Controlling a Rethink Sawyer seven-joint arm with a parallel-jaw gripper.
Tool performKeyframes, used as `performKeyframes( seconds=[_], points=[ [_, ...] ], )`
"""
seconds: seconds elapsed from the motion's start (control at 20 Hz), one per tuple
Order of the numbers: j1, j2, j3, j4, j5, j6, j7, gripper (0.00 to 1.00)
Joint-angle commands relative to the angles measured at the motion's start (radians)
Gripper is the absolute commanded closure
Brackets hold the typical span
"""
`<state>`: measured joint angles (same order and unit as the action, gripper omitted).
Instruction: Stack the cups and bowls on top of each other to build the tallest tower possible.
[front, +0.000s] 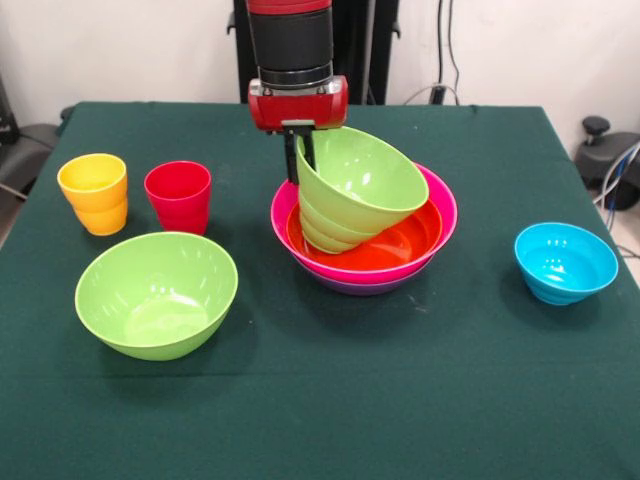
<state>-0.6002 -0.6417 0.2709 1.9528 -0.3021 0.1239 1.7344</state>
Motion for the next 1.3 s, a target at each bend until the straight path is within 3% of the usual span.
performKeyframes(
  seconds=[0.05, 0.2, 0.7, 1.3],
  points=[
    [0.026, 0.034, 0.019, -0.017, -0.052, 0.052, 0.04, 1.0],
    [0.011, 0.052, 0.021, -0.029, -0.059, 0.053, 0.028, 1.0],
    [-0.023, 0.222, -0.014, -0.152, -0.134, -0.014, -0.013, 1.0],
    [-0.003, 0.255, -0.043, -0.182, -0.157, -0.027, 0.012, 1.0]
  ],
)
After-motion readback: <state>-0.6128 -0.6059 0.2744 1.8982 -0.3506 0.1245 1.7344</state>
